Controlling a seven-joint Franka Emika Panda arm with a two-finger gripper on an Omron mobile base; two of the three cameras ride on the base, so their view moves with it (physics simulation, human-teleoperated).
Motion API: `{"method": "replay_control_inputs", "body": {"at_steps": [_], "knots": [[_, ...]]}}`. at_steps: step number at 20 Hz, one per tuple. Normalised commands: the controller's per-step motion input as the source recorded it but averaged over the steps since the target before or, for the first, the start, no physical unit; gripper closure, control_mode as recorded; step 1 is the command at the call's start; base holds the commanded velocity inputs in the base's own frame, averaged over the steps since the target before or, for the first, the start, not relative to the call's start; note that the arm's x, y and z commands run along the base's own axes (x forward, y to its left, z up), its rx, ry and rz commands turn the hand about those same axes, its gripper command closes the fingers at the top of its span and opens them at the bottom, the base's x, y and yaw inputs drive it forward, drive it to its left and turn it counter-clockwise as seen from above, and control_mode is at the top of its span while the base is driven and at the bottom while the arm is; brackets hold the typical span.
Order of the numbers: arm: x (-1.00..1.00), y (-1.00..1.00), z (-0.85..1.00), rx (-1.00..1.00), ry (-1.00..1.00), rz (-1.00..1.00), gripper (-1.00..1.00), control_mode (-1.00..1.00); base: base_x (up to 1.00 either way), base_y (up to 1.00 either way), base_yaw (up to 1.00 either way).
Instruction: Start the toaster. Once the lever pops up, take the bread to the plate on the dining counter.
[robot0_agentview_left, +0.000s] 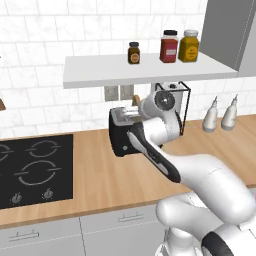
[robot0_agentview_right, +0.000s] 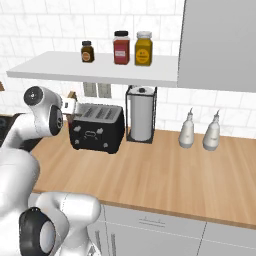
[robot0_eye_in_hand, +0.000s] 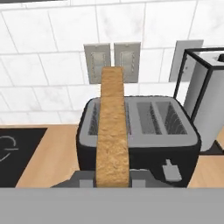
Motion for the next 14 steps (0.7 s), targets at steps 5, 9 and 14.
{"method": "replay_control_inputs", "body": {"at_steps": [5, 9, 14], "knots": [[-0.85, -0.62, 0.00, 0.00, 0.06, 0.00, 1.00, -1.00, 0.00, 0.00, 0.00], [-0.72, -0.47, 0.00, 0.00, 0.04, -0.01, 1.00, -1.00, 0.00, 0.00, 0.00], [-0.51, -0.33, 0.05, 0.00, 0.02, -0.04, 1.00, -1.00, 0.00, 0.00, 0.00]]}}
